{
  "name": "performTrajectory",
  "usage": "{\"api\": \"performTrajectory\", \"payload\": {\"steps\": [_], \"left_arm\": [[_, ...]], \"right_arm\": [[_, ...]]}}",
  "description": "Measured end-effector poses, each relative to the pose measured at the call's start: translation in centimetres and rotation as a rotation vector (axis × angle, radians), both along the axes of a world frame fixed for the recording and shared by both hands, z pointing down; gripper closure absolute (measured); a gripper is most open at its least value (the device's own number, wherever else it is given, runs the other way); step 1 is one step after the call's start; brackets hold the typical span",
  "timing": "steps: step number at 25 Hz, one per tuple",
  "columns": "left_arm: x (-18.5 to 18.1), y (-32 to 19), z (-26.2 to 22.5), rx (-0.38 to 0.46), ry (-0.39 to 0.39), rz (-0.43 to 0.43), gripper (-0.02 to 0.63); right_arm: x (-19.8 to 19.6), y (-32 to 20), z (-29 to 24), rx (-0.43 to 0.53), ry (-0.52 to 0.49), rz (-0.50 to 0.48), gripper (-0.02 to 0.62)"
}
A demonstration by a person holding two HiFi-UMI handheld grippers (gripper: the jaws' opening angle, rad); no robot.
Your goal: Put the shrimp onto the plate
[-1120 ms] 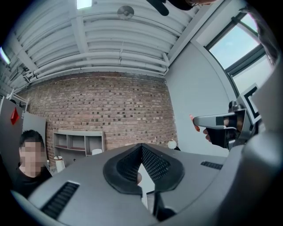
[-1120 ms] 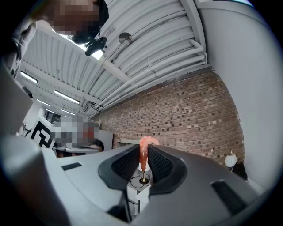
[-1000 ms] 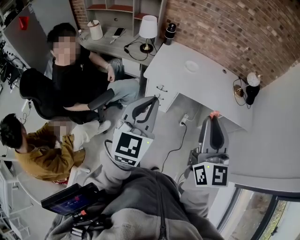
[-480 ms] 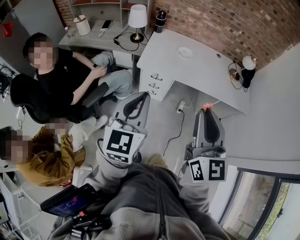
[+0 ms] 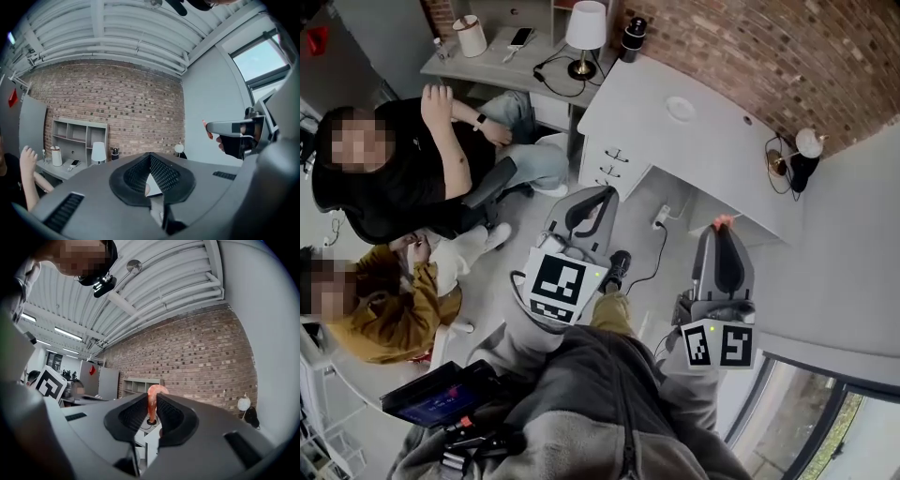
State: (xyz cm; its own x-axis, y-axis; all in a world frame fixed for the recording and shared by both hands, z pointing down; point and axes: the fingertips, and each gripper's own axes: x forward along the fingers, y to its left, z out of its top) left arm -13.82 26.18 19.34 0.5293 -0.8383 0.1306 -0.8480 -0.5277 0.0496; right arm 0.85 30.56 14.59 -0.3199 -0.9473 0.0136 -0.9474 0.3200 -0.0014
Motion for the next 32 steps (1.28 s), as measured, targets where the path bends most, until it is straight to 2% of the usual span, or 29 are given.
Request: {"api": "performTrajectory", "payload": {"steps": [6,11,16,24,28,32], "left_arm": [[-1.1,-5.0,5.4,0.06,-0.031,-0.095,0.601],[0.6,-10.6,4.3,0.088,-0.069,-0.146,0.601],[3.1,-16.0,4.3,0.092,-0.06,-0.197,0.601],[10.3,-24.0,6.4,-0.01,-0.067,-0.142,0.601],[14.9,-27.1,6.9,-0.016,-0.093,-0.103,0.601],[16.7,-28.6,7.4,-0.03,-0.131,-0.101,0.601]], "right_arm": [[-0.3,-6.3,5.9,0.06,-0.02,-0.091,0.538],[2.2,-12.3,5.9,0.066,-0.065,-0.123,0.538],[5.7,-16.8,7.0,0.041,-0.088,-0.11,0.538],[10.8,-22.7,8.0,0.01,-0.106,-0.109,0.538],[13.9,-25.5,8.9,-0.005,-0.122,-0.119,0.538],[16.2,-27.2,9.6,-0.021,-0.144,-0.121,0.538]]}}
